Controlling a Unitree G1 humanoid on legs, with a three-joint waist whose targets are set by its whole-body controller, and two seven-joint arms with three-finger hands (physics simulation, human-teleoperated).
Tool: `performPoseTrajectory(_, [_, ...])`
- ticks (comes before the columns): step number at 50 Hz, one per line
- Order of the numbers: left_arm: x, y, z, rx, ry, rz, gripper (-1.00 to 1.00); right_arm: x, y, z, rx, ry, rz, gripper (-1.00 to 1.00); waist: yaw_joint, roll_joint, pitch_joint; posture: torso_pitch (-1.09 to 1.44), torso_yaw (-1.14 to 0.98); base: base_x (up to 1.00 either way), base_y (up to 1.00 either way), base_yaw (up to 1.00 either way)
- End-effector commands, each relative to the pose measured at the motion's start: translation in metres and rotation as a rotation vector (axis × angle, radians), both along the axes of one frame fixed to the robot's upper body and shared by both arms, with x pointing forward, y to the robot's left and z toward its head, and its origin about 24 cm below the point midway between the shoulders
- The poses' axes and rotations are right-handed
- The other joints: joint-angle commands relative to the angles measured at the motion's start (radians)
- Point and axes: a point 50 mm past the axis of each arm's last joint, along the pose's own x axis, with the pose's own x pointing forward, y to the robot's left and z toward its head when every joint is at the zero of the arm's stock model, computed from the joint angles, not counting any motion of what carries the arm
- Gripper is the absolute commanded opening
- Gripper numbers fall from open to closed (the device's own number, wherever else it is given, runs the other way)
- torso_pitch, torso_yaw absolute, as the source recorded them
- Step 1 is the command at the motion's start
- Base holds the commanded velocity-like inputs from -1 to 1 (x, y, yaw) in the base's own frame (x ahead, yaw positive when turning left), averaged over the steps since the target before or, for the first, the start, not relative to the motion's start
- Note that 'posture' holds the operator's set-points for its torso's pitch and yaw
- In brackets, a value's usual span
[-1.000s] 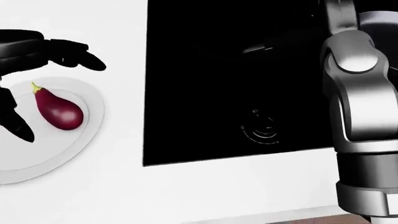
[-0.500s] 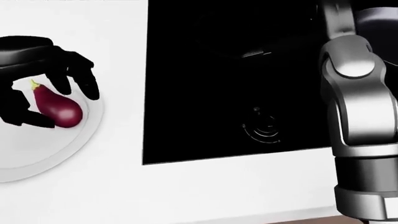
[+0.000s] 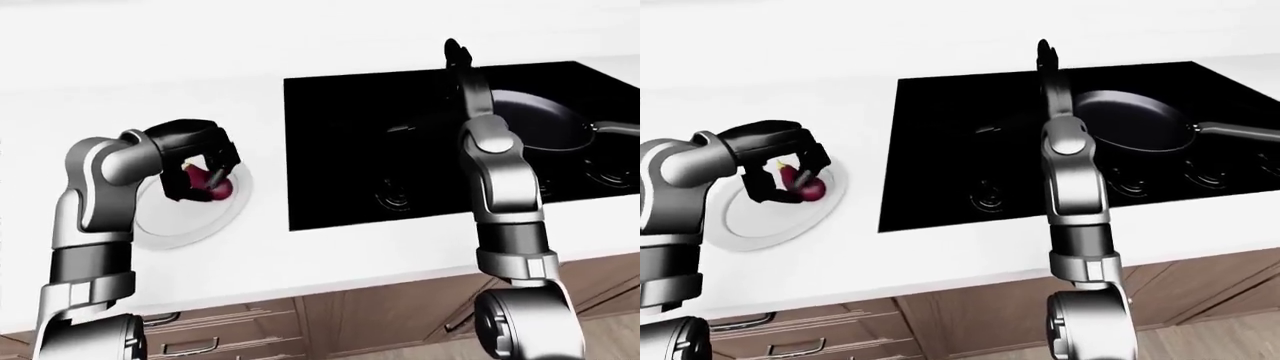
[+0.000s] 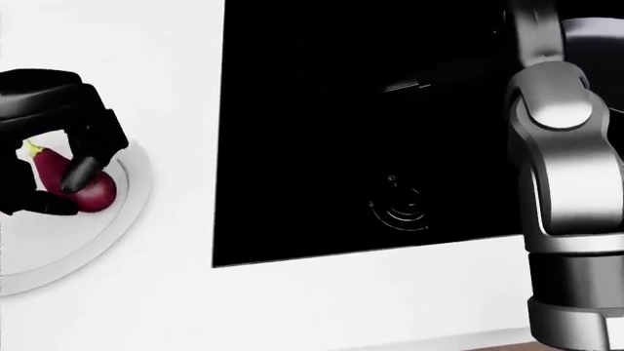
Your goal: Pick the eggplant from the plate and place it in the pan.
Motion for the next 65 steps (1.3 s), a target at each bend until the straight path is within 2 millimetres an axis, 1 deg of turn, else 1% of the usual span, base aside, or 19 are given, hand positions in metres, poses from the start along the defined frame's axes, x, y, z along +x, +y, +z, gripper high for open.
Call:
performPoseTrajectory(1, [-0.001, 0.003, 0.013, 0.004, -0.056, 0.015, -0.98, -0.004, 0.002, 0.024, -0.009, -0.108, 0.007, 1.0, 0.001, 0.0, -0.025, 0.0, 0.0, 0.0, 0.0, 0.0])
performPoseTrajectory(5, [0.0, 0.004, 0.018, 0.004, -0.075, 0.014, -0.98, -0.004, 0.002, 0.025, -0.008, -0.112, 0.005, 1.0, 0.002, 0.001, -0.026, 0.0, 0.0, 0.0, 0.0, 0.0])
performPoseTrajectory(9, [0.001, 0.005, 0.041, -0.023, -0.093, 0.021, -0.98, -0.004, 0.001, 0.025, -0.005, -0.115, 0.003, 1.0, 0.001, 0.001, -0.024, 0.0, 0.0, 0.0, 0.0, 0.0])
performPoseTrajectory(13, [-0.003, -0.001, 0.081, -0.04, -0.143, 0.008, -0.98, -0.004, 0.001, 0.024, 0.0, -0.116, 0.002, 1.0, 0.001, -0.004, -0.02, 0.0, 0.0, 0.0, 0.0, 0.0])
performPoseTrajectory(14, [-0.008, 0.0, 0.117, -0.063, -0.177, 0.009, -0.98, -0.005, 0.0, 0.034, -0.002, -0.128, 0.001, 1.0, 0.001, -0.006, -0.018, 0.0, 0.0, 0.0, 0.0, 0.0])
performPoseTrajectory(15, [-0.009, 0.0, 0.126, -0.064, -0.187, 0.007, -0.98, -0.006, 0.0, 0.038, -0.003, -0.134, 0.004, 1.0, 0.002, -0.007, -0.018, 0.0, 0.0, 0.0, 0.0, 0.0])
performPoseTrajectory(20, [-0.012, 0.001, 0.14, -0.067, -0.202, 0.008, -0.98, -0.006, 0.0, 0.042, 0.001, -0.142, 0.005, 1.0, 0.003, -0.009, -0.003, 0.0, 0.0, 0.0, 0.0, 0.0])
performPoseTrajectory(25, [-0.015, -0.004, 0.159, -0.102, -0.219, -0.005, -0.98, -0.01, 0.0, 0.049, 0.002, -0.149, 0.009, 1.0, 0.006, -0.006, -0.008, 0.0, 0.0, 0.0, 0.0, 0.0])
performPoseTrajectory(30, [-0.016, -0.011, 0.167, -0.125, -0.23, -0.019, -0.98, -0.014, 0.0, 0.06, 0.037, -0.174, 0.022, 1.0, 0.005, -0.011, -0.003, 0.0, 0.0, 0.0, 0.0, 0.0])
performPoseTrajectory(44, [-0.014, -0.021, 0.177, -0.141, -0.249, -0.046, -0.98, -0.012, -0.002, 0.06, 0.024, -0.181, 0.021, 1.0, 0.005, -0.019, 0.0, 0.0, 0.0, 0.0, 0.0, 0.0])
performPoseTrajectory(46, [-0.014, -0.021, 0.178, -0.141, -0.249, -0.044, -0.98, -0.012, -0.003, 0.059, 0.021, -0.18, 0.017, 1.0, 0.002, -0.001, -0.021, 0.0, 0.0, 0.0, -0.08, 0.0])
performPoseTrajectory(52, [-0.014, -0.023, 0.182, -0.137, -0.261, -0.045, -0.98, -0.013, -0.001, 0.06, 0.012, -0.187, 0.022, 1.0, 0.0, 0.02, -0.011, 0.0, 0.0, 0.0, -0.16, 0.0])
performPoseTrajectory(57, [-0.013, -0.021, 0.179, -0.137, -0.255, -0.038, -0.98, -0.013, 0.0, 0.057, 0.008, -0.184, 0.027, 1.0, -0.001, -0.012, 0.008, 0.0, 0.0, 0.0, -0.29, 0.0])
performPoseTrajectory(58, [-0.013, -0.021, 0.179, -0.136, -0.252, -0.037, -0.98, -0.013, 0.0, 0.057, 0.008, -0.184, 0.028, 1.0, -0.001, -0.031, 0.003, 0.0, 0.0, 0.0, -0.29, 0.0])
performPoseTrajectory(59, [-0.013, -0.022, 0.179, -0.132, -0.253, -0.04, -0.98, -0.013, 0.0, 0.058, 0.01, -0.184, 0.027, 1.0, -0.003, -0.071, -0.011, 0.0, 0.0, 0.0, -0.29, 0.0])
performPoseTrajectory(60, [-0.013, -0.022, 0.178, -0.133, -0.253, -0.039, -0.98, -0.013, 0.001, 0.058, 0.008, -0.183, 0.029, 1.0, 0.001, -0.071, -0.008, 0.0, 0.0, 0.0, -0.3, 0.0])
performPoseTrajectory(61, [-0.013, -0.022, 0.179, -0.134, -0.256, -0.041, -0.98, -0.013, 0.001, 0.058, 0.008, -0.185, 0.031, 1.0, 0.002, -0.052, 0.0, 0.0, 0.0, 0.0, -0.23, 0.0])
performPoseTrajectory(62, [-0.014, -0.023, 0.18, -0.135, -0.256, -0.042, -0.98, -0.013, 0.001, 0.057, 0.008, -0.185, 0.031, 1.0, 0.003, -0.056, -0.005, 0.0, 0.0, 0.0, -0.23, 0.0])
performPoseTrajectory(65, [-0.014, -0.023, 0.181, -0.138, -0.257, -0.046, -0.98, -0.015, 0.001, 0.058, 0.005, -0.184, 0.032, 1.0, 0.01, -0.033, -0.007, 0.0, 0.0, 0.0, -0.22, 0.0])
